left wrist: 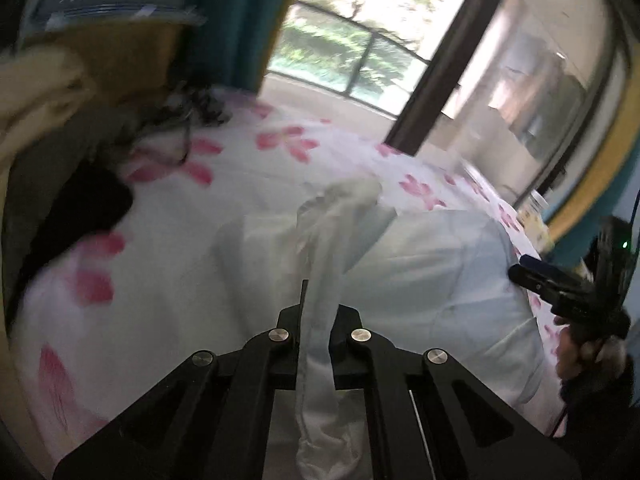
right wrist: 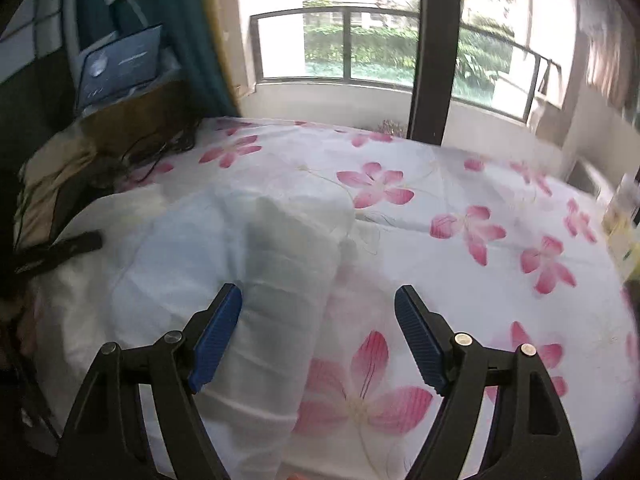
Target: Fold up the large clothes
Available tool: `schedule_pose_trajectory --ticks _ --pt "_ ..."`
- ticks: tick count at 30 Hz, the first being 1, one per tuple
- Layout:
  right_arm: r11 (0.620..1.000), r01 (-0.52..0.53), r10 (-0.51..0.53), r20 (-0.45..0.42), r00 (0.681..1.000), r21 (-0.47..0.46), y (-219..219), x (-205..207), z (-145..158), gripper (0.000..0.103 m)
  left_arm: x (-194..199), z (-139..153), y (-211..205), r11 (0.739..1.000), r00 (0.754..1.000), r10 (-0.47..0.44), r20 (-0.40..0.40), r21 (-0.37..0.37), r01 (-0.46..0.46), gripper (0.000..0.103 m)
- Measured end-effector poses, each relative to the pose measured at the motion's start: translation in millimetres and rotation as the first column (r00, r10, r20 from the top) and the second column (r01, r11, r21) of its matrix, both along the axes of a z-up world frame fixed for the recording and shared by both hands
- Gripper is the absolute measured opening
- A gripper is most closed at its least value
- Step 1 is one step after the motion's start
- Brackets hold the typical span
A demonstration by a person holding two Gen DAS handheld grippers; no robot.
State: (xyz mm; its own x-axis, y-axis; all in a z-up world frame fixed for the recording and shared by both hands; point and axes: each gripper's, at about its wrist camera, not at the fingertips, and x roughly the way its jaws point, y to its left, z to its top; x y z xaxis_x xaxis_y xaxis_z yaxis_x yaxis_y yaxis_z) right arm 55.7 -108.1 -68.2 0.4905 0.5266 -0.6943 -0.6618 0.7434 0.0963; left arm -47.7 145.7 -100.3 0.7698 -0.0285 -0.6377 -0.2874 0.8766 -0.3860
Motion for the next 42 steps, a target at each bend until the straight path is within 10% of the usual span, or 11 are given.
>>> schedule_pose_trajectory --ticks 5,10,18,21,30,42 --pt "0.999 -0.032 0.031 -0.019 0.999 -0.016 17 9 -17 0.079 1 -14 5 0.999 0.99 0.053 -0.128 0.017 -0.051 0.024" --pt "0.999 -0.036 0.035 -0.029 0.999 -0.021 23 14 -32 0.079 9 19 -3 0.975 0.992 0.063 -0.105 0.217 -0.039 0.045" --pt "0.999 -0.014 0.015 -0.054 0.998 0.031 16 22 -22 0.079 63 3 -7 0.949 0.97 -0.097 -0.222 0.272 0.157 0.045" --pt "0.998 0.017 -0.013 -0.052 0.999 0.06 9 25 -10 0.079 65 -5 0 0.958 0.971 -0.113 -0.21 0.237 0.163 0.002" --pt "1.0 0.011 -0.011 -0.055 0.998 -0.01 26 36 -27 0.079 48 15 24 0.978 0.997 -0.036 -0.071 0.204 0.05 0.002" --pt "0.999 0.001 -0.003 -0.027 1.0 -0.042 46 38 -36 0.079 44 -1 39 0.996 0.992 -0.014 -0.122 0.089 0.025 0.007"
